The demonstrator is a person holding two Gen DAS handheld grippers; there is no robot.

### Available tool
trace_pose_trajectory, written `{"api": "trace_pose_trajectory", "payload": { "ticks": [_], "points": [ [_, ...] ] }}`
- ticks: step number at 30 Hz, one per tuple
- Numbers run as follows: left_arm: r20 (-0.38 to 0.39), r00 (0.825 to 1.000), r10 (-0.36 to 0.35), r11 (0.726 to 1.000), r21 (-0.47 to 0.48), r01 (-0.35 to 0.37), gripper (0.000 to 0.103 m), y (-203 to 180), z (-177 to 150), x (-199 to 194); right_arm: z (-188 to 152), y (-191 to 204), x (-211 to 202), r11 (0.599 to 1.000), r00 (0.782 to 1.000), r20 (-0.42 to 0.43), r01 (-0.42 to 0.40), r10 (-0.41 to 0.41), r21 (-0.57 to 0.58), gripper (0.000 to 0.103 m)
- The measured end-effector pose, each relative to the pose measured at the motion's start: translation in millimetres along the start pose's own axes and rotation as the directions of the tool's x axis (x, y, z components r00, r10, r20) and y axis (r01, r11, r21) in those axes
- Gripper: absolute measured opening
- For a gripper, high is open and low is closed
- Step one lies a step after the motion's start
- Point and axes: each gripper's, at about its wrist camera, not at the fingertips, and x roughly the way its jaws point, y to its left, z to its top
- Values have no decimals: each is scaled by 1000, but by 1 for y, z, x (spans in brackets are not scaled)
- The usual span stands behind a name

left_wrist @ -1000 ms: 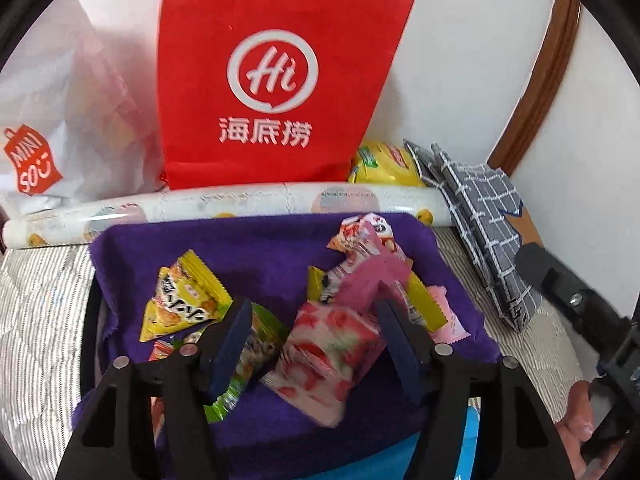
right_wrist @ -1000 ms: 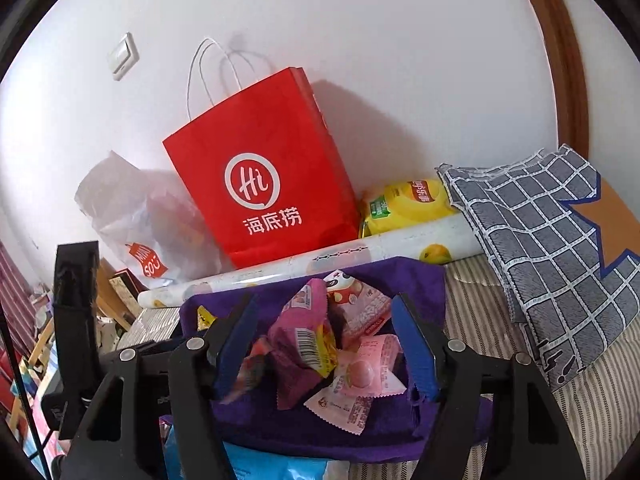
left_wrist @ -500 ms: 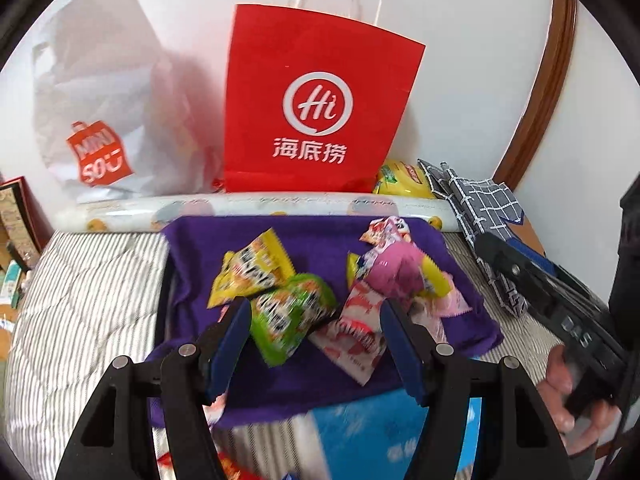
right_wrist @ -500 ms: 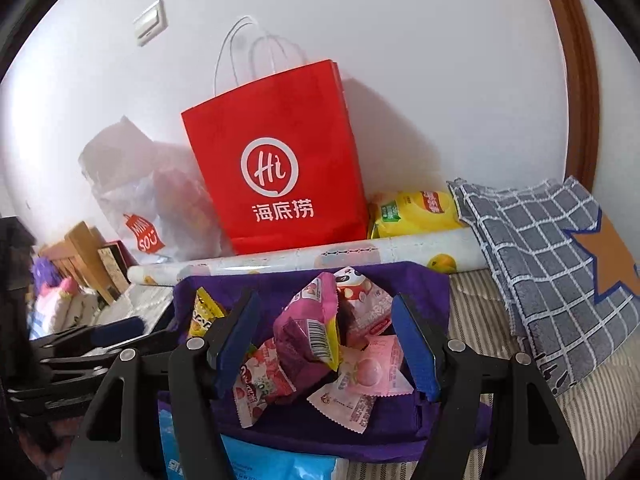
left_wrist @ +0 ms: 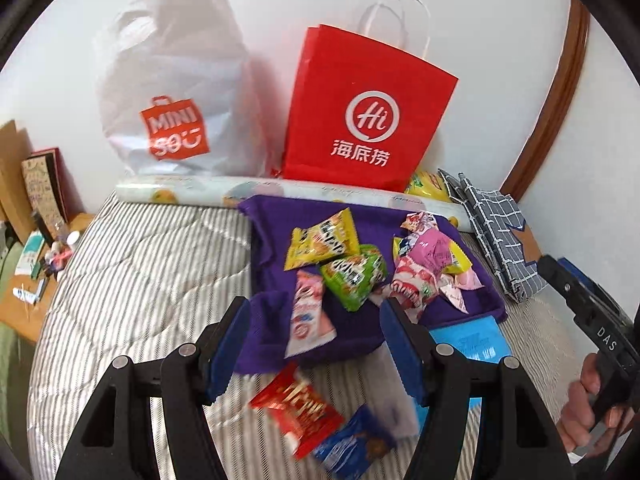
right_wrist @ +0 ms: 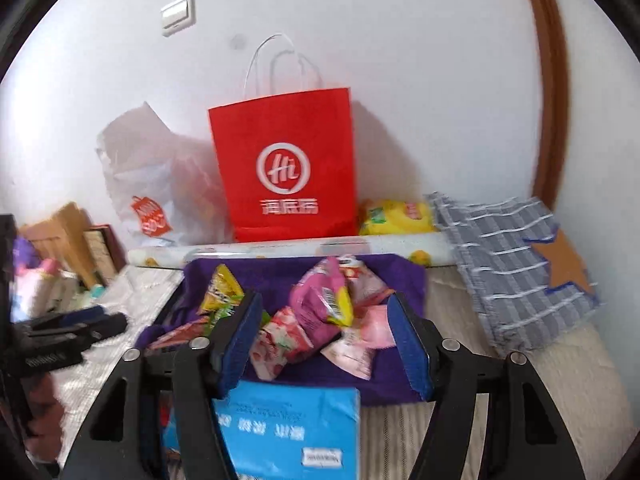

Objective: Organize snacks
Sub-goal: 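Move both open tools back to the packets beside the blue tissue box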

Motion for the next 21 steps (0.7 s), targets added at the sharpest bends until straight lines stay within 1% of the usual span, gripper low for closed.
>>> {"api": "trace_pose_trajectory", "payload": {
  "ticks": [2,4,5,6,7,9,13,17,19,21],
  "points": [
    [-2,1000,0,1000,-4,0,65,7,-4,-6,-3,3,-5,1000,999,-49,-24,24,-1,68],
    [4,1000,27,1000,2,-27,65,15,-9,-14,-7,4,-8,999,995,-93,-34,35,14,75],
    [8,999,34,999,4,-34,65,18,-11,-17,-9,4,-11,999,994,-103,-31,33,22,76],
    [8,999,42,999,4,-42,65,21,-13,-19,-12,5,-15,999,994,-108,-27,30,24,76],
    [4,999,50,999,-2,-50,69,25,-15,-21,-15,7,-19,1000,993,-113,-22,24,19,78],
    [-11,999,53,998,-24,-53,70,34,-19,-23,-20,10,-26,1000,994,-107,-27,28,12,78],
    [-44,998,53,997,-53,-55,71,48,-28,-25,-33,20,-39,994,990,-100,-100,103,35,78],
    [-60,996,70,997,-40,-72,72,54,-37,-29,-48,40,-47,992,987,-103,-125,126,20,78],
    [-64,995,74,996,-34,-76,72,58,-40,-31,-58,55,-46,988,981,-123,-152,151,4,73],
    [-61,995,75,997,-30,-77,72,63,-42,-33,-68,69,-42,985,975,-146,-172,170,-3,63]
  ]
}}
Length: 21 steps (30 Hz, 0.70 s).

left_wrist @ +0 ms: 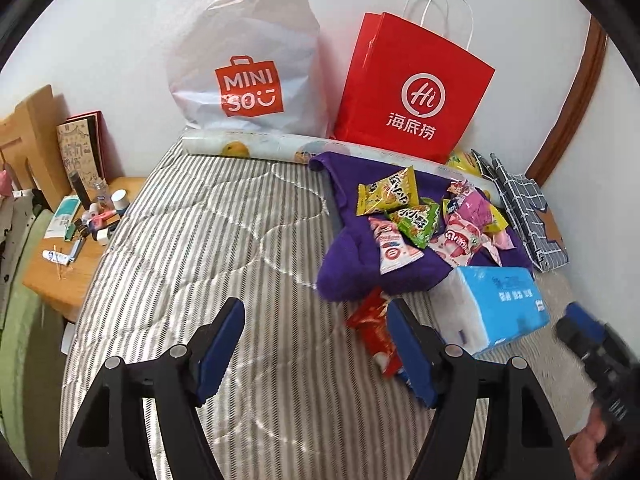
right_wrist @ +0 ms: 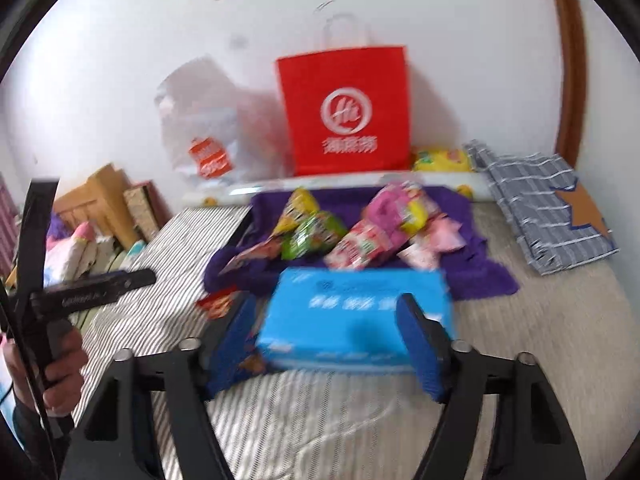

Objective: Organize snacks
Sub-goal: 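Move both open tools back to the packets beside the blue tissue box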

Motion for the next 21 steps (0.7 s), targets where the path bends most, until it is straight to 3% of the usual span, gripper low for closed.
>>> {"api": "trace_pose_trajectory", "payload": {
  "ticks": [3,10,21],
  "points": [
    [0,1000,13,1000,5,-13,72,9,-3,-2,-15,24,14,998,998,-49,-44,42,-37,57],
    [-3,1000,6,1000,-10,-6,72,30,-7,-4,-38,79,43,978,990,-129,-80,56,-191,48],
    [-16,999,-35,999,-8,35,72,40,-14,0,-52,87,83,972,977,-207,7,-56,-234,48]
  ]
}}
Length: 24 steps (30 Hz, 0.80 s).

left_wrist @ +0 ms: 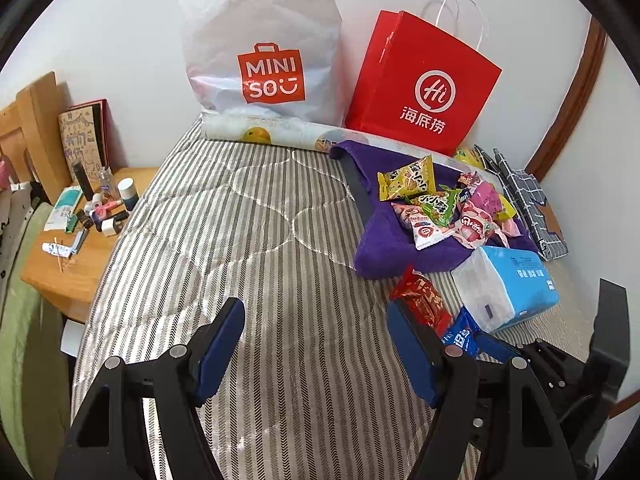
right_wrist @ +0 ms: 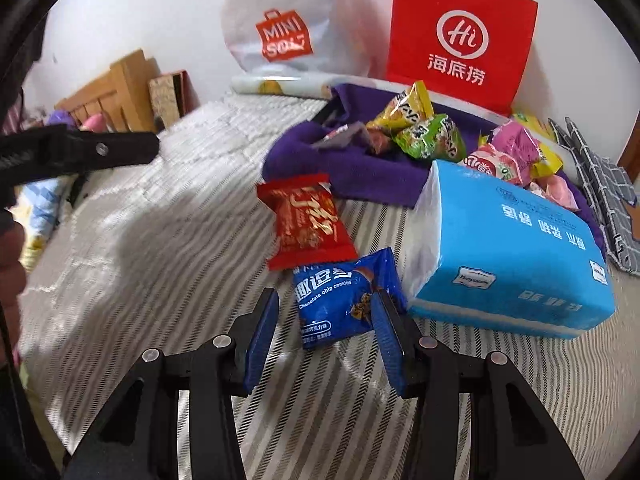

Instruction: Organize snacks

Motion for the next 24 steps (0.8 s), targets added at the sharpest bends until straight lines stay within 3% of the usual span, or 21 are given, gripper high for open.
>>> {"api": "trace_pose_trajectory", "payload": {
  "ticks": [3,8,15,24],
  "points": [
    [-8,1000,-13,1000,-11,13,72,2,0,2,3,3,5,999,999,-9,41,-41,-25,48],
    [-10,1000,-12,1000,-21,12,72,1,-2,3,6,-1,8,1000,1000,-15,27,-28,-7,48],
    [-25,1000,4,1000,-26,-5,71,-2,-8,5,1,-2,-3,1000,1000,-1,12,-12,-9,17],
    [-40,999,34,999,-38,-35,72,-13,-16,5,-17,-3,-43,997,995,67,-73,73,-7,14]
  ]
}}
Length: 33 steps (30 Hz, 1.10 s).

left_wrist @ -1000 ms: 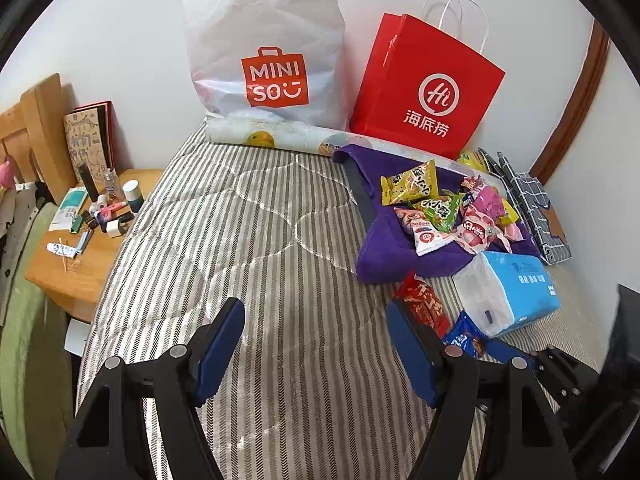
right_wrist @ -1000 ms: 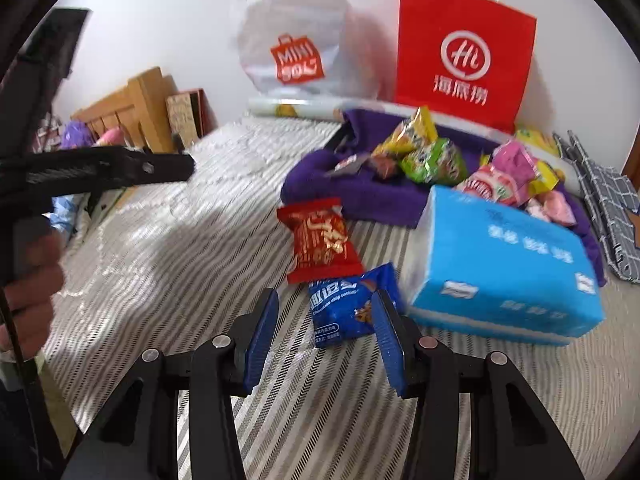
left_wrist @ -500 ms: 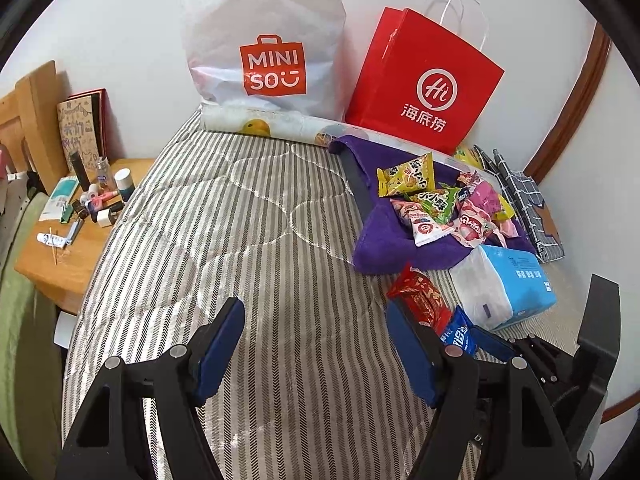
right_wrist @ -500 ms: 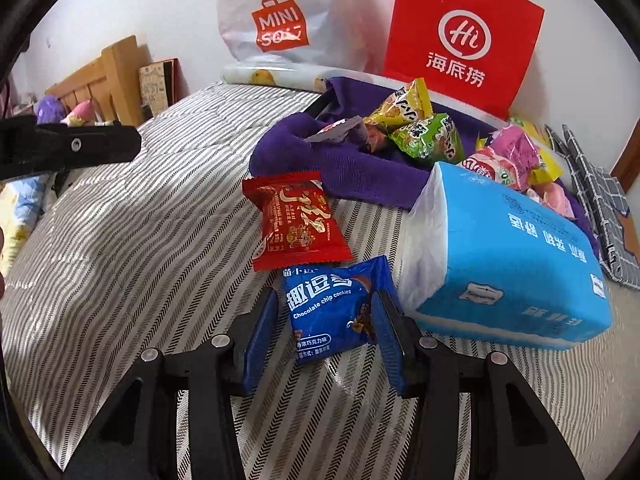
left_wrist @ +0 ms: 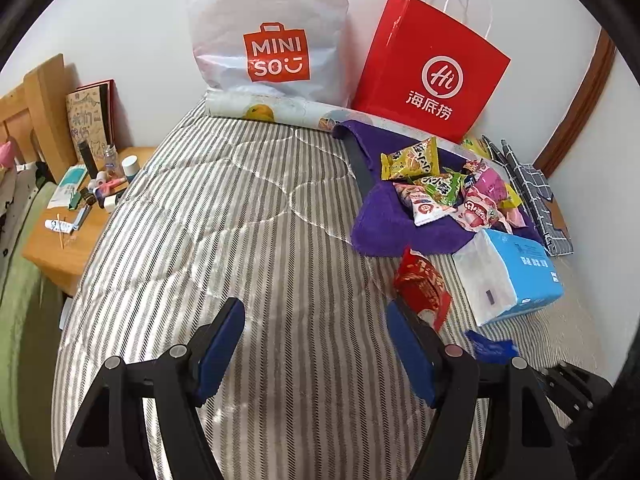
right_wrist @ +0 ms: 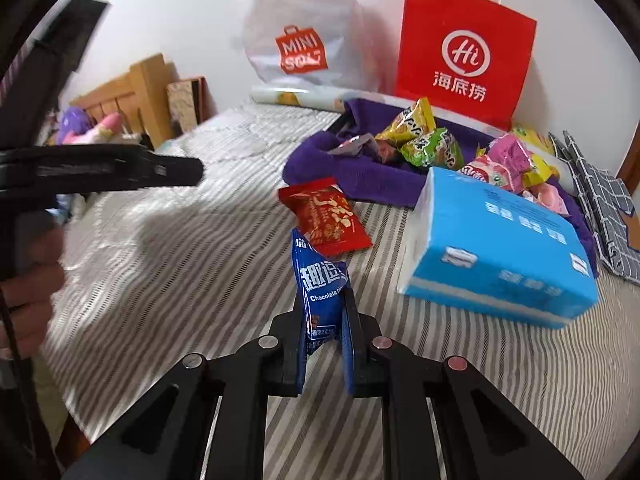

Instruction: Organize snacks

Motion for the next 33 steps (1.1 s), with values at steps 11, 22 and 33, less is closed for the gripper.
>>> {"api": "trace_pose_trajectory", "payload": {
  "ticks": [11,22,33],
  "points": [
    [7,1000,-10,1000,3,10,72,-41,-9,0,-38,-81,-55,970,974,34,220,-224,104,14],
    [-15,1000,3,1000,3,-3,71,-74,-17,15,-51,-120,-18,950,966,-58,258,-252,176,29],
    [-97,986,139,989,-31,-142,71,-64,-22,31,-57,-127,-53,957,976,5,212,-218,197,85]
  ]
}}
